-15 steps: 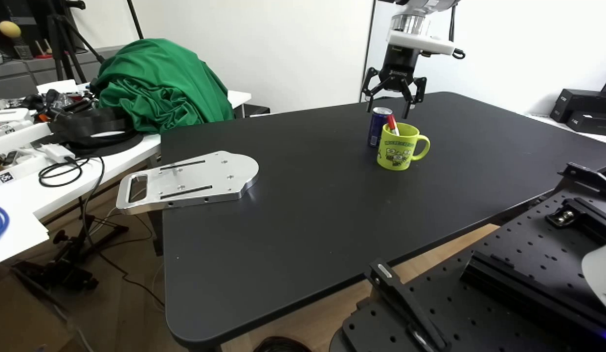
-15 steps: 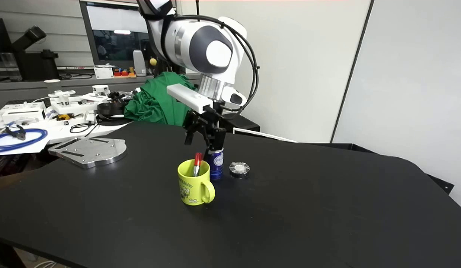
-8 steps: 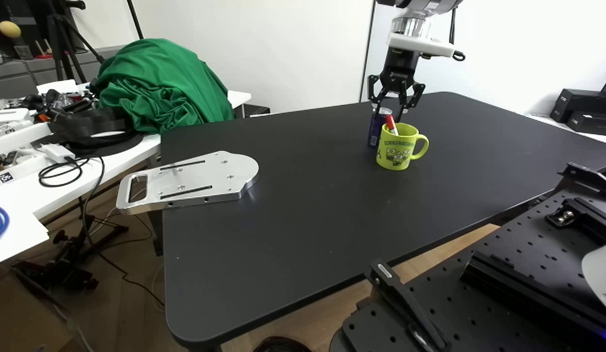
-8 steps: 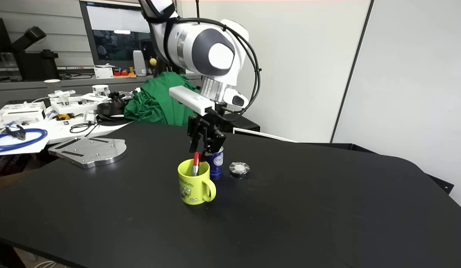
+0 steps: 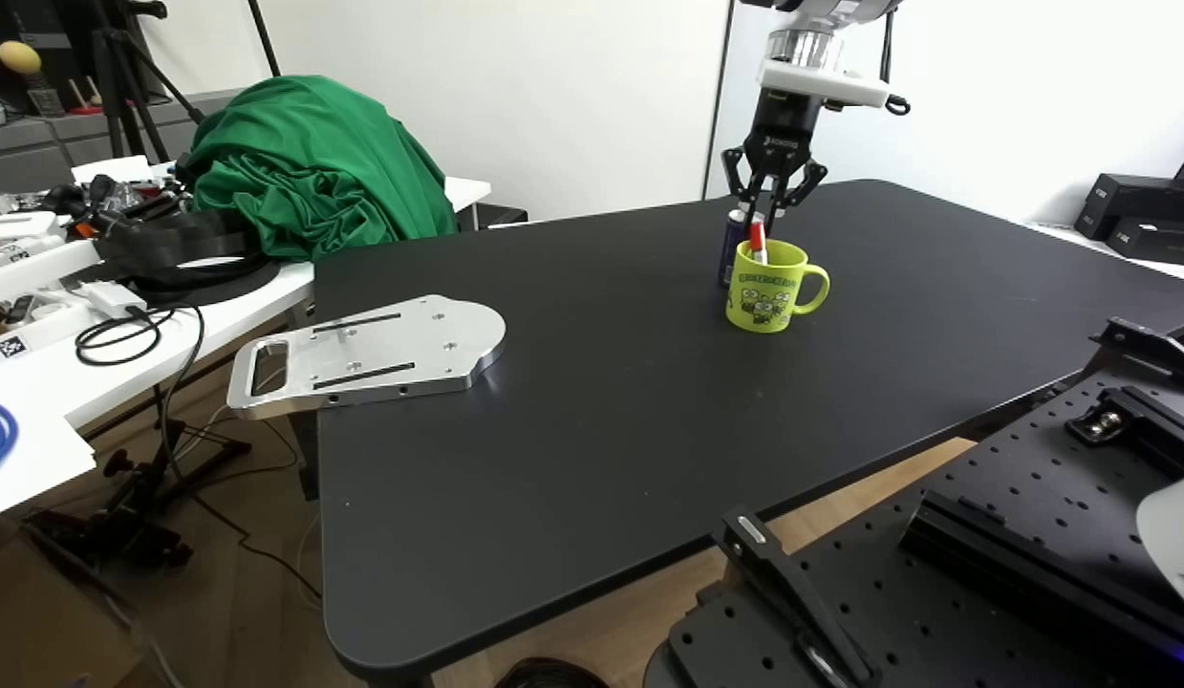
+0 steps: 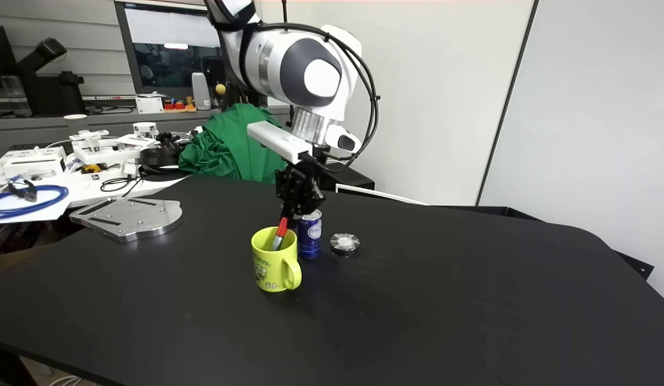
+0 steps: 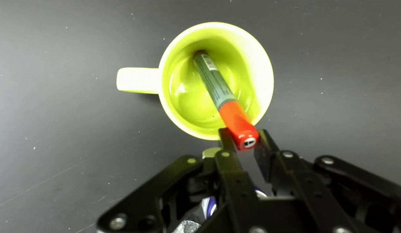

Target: Pick the marker from the cup and put it on the table

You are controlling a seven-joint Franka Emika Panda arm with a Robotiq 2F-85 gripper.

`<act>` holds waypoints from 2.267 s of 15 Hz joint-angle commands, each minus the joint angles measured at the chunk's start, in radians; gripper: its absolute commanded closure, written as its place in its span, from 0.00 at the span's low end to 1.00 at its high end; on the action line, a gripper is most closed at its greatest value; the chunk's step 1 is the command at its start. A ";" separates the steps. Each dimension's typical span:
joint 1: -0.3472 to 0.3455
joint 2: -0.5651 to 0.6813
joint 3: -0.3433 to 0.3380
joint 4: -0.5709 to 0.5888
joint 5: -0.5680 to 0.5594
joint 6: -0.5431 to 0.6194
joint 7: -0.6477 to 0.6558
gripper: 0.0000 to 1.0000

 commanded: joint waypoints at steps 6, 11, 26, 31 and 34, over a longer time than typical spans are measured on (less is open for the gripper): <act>-0.002 -0.082 0.005 0.041 -0.004 -0.111 0.052 0.95; 0.016 -0.200 -0.006 0.047 -0.037 -0.166 0.068 0.95; -0.120 -0.349 -0.119 0.047 0.054 -0.301 -0.032 0.95; -0.188 -0.290 -0.147 0.067 0.221 -0.365 -0.138 0.95; -0.212 -0.261 -0.163 0.062 0.246 -0.375 -0.150 0.95</act>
